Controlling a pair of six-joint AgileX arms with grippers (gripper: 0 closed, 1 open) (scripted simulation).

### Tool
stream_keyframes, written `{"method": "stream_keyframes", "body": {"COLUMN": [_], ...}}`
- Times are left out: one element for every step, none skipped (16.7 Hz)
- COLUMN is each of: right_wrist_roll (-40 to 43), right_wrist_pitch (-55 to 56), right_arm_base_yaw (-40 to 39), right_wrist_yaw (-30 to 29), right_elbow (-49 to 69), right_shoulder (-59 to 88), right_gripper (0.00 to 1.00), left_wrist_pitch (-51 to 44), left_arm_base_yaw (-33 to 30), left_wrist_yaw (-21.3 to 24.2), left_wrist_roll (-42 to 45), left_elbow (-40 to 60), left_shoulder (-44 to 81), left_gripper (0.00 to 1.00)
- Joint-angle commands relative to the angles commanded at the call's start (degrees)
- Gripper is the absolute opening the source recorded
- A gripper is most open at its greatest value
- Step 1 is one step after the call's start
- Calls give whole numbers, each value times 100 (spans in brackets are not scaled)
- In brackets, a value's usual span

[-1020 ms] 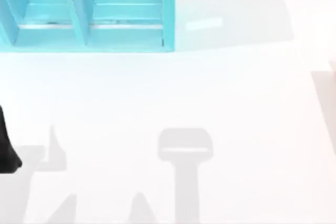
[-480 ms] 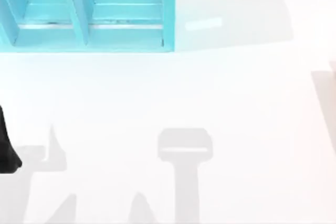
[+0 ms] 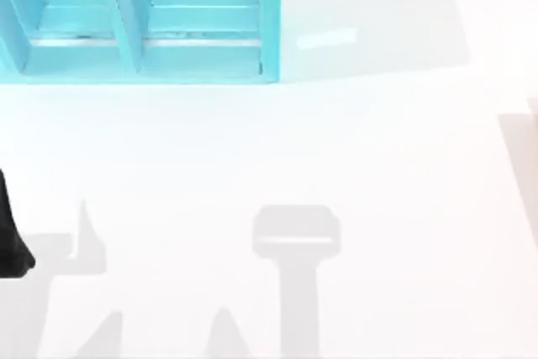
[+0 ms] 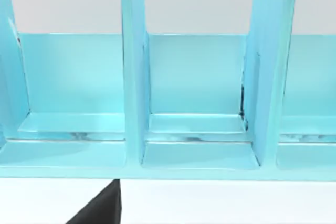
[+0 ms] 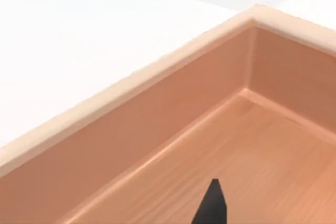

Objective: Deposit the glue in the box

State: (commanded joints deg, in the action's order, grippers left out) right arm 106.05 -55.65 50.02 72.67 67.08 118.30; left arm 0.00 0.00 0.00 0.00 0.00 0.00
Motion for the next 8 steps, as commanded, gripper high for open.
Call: {"method": "stream_keyframes", "body": {"right_wrist_roll": [0, 0, 0, 0, 0, 0, 0, 0], "right_wrist_pitch": [0, 0, 0, 0, 0, 0, 0, 0], "right_arm_base_yaw": [0, 0, 0, 0, 0, 0, 0, 0], "right_wrist_yaw": [0, 0, 0, 0, 0, 0, 0, 0], "right_elbow": [0, 0, 0, 0, 0, 0, 0, 0], "right_shoulder": [0, 0, 0, 0, 0, 0, 0, 0], "right_gripper": [75, 83, 90, 98, 100, 100, 100, 100], "left_wrist_pitch": [0, 0, 0, 0, 0, 0, 0, 0], "left_arm_base_yaw": [0, 0, 0, 0, 0, 0, 0, 0], "left_wrist_yaw": [0, 0, 0, 0, 0, 0, 0, 0], "left_wrist_roll": [0, 0, 0, 0, 0, 0, 0, 0], "left_elbow": [0, 0, 0, 0, 0, 0, 0, 0], "left_shoulder": [0, 0, 0, 0, 0, 0, 0, 0], "left_gripper": [100, 100, 100, 100, 100, 100, 100, 100]}}
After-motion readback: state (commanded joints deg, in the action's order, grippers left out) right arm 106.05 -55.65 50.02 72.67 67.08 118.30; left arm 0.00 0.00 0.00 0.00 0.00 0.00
